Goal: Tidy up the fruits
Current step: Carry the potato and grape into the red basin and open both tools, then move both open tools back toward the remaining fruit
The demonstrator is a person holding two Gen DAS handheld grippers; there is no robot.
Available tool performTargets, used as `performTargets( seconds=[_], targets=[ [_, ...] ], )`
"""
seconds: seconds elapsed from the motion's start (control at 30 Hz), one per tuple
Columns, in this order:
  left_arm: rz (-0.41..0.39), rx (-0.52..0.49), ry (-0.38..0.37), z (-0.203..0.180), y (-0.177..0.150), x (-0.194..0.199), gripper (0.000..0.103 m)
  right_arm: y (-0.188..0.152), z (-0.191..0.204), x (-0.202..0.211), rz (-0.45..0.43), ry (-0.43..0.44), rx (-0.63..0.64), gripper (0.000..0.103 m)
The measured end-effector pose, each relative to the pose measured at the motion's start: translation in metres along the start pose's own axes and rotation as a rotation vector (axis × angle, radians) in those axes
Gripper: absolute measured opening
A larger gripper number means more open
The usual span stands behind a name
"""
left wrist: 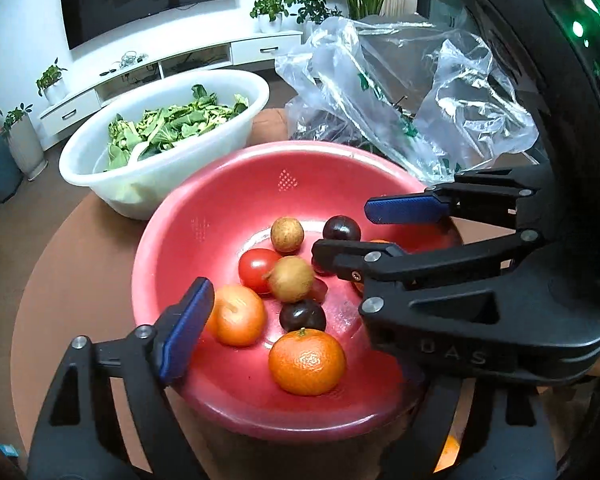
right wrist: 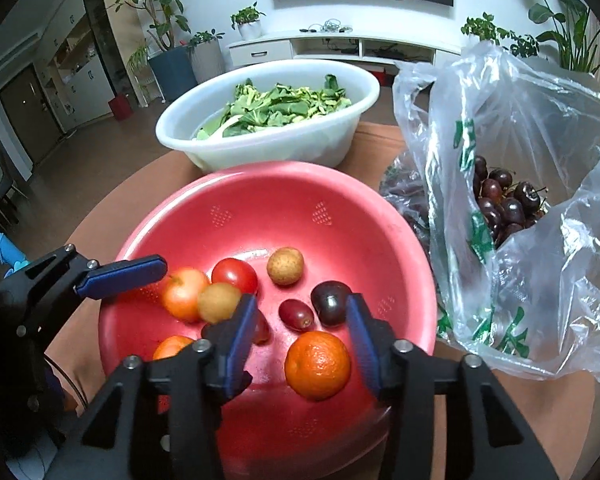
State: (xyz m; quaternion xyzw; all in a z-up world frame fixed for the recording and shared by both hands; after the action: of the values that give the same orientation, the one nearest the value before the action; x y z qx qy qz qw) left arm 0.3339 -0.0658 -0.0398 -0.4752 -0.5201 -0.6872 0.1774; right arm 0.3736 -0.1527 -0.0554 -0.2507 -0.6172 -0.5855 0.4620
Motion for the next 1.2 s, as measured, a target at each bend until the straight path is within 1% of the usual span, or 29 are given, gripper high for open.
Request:
performTargets(
  seconds=[0.03,0.1,0.13,0.2,0.27,0.37,0.43,0.5,0.53,0.6,0.67,0.77,0.87,0.93,1.03,1.2],
  targets=[
    [-0.002,0.000,0.000,0.000,0.000,0.002,0.082,0.000,-0.001,0.001,-0.004,0.001,-0.002,0.051],
    [-0.015,0.001,-0.001,0.000,0.000,0.009,0.090,-0.002,-0.004,0.005,-0.012,0.003,-0.017,0.054],
    [-0.024,0.006,-0.002,0.000,-0.001,0.013,0.092,-0.003,-0.005,0.008,-0.017,0.008,-0.027,0.056],
    [-0.042,0.016,-0.007,0.001,-0.002,0.024,0.102,-0.004,-0.009,0.016,-0.036,0.018,-0.051,0.063],
    [-0.073,0.028,-0.009,0.002,-0.006,0.039,0.103,-0.009,-0.013,0.031,-0.071,0.035,-0.077,0.072],
    [-0.120,0.052,0.010,0.004,-0.015,0.063,0.103,-0.015,-0.015,0.054,-0.121,0.046,-0.107,0.080],
    [-0.143,0.061,0.020,0.003,-0.025,0.079,0.103,-0.024,-0.015,0.072,-0.158,0.059,-0.115,0.083],
    [-0.149,0.061,0.043,0.001,-0.037,0.089,0.103,-0.035,-0.014,0.089,-0.185,0.059,-0.117,0.083],
    [-0.146,0.065,0.066,0.000,-0.045,0.093,0.103,-0.041,-0.013,0.095,-0.196,0.061,-0.119,0.083],
    [-0.144,0.079,0.076,-0.002,-0.061,0.099,0.103,-0.057,-0.011,0.107,-0.209,0.074,-0.126,0.084],
    [-0.137,0.084,0.054,-0.008,-0.080,0.104,0.103,-0.073,-0.008,0.113,-0.217,0.077,-0.127,0.084],
    [-0.111,0.086,0.043,-0.021,-0.109,0.106,0.103,-0.104,-0.004,0.119,-0.208,0.068,-0.139,0.084],
    [-0.047,0.108,-0.013,-0.036,-0.138,0.099,0.103,-0.128,0.000,0.120,-0.189,0.067,-0.158,0.084],
    [-0.017,0.121,-0.040,-0.045,-0.148,0.094,0.103,-0.143,0.005,0.117,-0.168,0.056,-0.154,0.084],
    [0.000,0.111,-0.024,-0.058,-0.161,0.091,0.103,-0.165,0.010,0.114,-0.142,0.041,-0.157,0.084],
    [0.034,0.073,0.004,-0.078,-0.164,0.080,0.103,-0.191,0.009,0.113,-0.122,0.050,-0.191,0.084]
  ],
)
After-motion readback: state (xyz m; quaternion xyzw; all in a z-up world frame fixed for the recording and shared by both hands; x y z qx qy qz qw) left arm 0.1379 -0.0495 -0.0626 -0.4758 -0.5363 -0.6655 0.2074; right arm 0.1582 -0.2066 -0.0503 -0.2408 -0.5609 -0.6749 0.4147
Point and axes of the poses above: each gripper's, at about its wrist camera, not at the fingertips, and x roughly against the way its jaws point, z to its left, y to its top, the point moved 4 cm from there along -x, roughly the way its jaws point, and after that the axes turned 8 degrees about z, right-handed, at the moved point
